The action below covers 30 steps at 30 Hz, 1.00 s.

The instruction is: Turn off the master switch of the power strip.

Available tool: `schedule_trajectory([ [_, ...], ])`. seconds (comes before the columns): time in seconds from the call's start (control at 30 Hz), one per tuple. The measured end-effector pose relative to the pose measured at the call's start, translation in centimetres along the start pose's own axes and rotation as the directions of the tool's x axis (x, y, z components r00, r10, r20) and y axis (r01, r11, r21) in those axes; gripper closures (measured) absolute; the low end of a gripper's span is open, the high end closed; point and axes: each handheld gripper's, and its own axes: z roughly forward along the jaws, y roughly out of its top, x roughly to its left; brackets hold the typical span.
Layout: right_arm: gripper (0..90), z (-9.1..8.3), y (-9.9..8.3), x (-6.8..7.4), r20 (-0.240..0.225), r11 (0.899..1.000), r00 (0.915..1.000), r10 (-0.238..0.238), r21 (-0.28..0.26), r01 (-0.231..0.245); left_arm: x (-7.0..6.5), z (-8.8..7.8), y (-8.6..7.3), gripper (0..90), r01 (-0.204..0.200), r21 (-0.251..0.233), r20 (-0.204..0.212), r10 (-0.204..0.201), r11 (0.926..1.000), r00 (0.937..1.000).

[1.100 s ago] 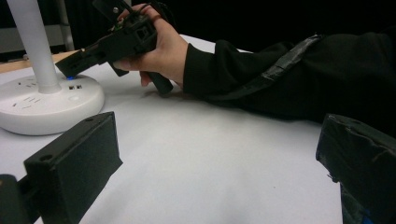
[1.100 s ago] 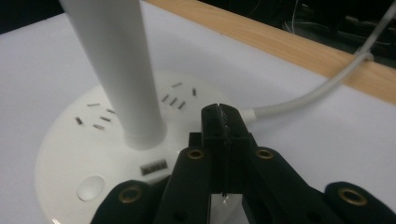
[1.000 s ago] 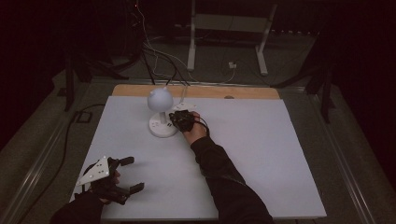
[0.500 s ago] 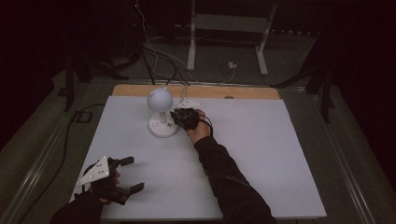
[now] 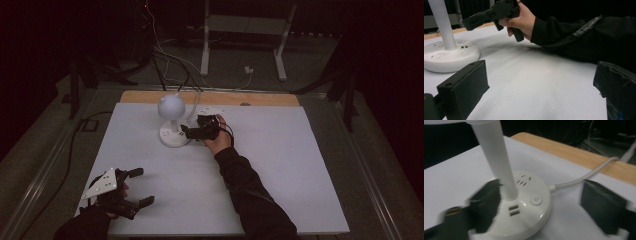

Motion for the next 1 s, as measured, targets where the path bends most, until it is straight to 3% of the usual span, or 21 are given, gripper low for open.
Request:
schedule_trajectory([
  [0.03,11.1,-0.2,0.0,-0.1,-0.004,1.000,1.0000,0.001,0.000,-0.001,0.0,0.0,0.0,0.2,0.000,0.001,0.000,0.000,1.0000,1.0000],
  [0.1,0.9,-1.0,-0.1,-0.3,-0.064,0.999,0.9972,-0.039,0.013,0.040,0.0,0.0,0.0,0.2,0.000,0.003,0.002,0.000,1.0000,1.0000],
  [0.23,0.1,-1.8,-0.1,-0.6,-0.096,0.995,0.9920,-0.083,0.046,0.088,0.0,0.1,0.0,0.2,0.001,0.004,0.002,-0.001,1.0000,1.0000],
  [0.43,0.0,-3.7,0.3,-1.2,-0.154,0.995,0.9849,-0.078,0.056,0.088,0.0,0.1,0.0,0.2,0.001,0.003,0.001,-0.001,1.0000,1.0000],
  [0.67,0.1,-6.0,0.7,-1.4,-0.159,0.991,0.9815,-0.107,0.064,0.119,0.0,0.1,0.0,0.2,0.003,0.006,-0.001,-0.003,1.0000,1.0000],
  [1.0,0.1,-9.4,0.3,-1.8,-0.201,0.991,0.9743,-0.103,0.061,0.117,0.0,0.1,0.0,0.2,0.005,0.006,-0.004,-0.005,1.0000,1.0000],
])
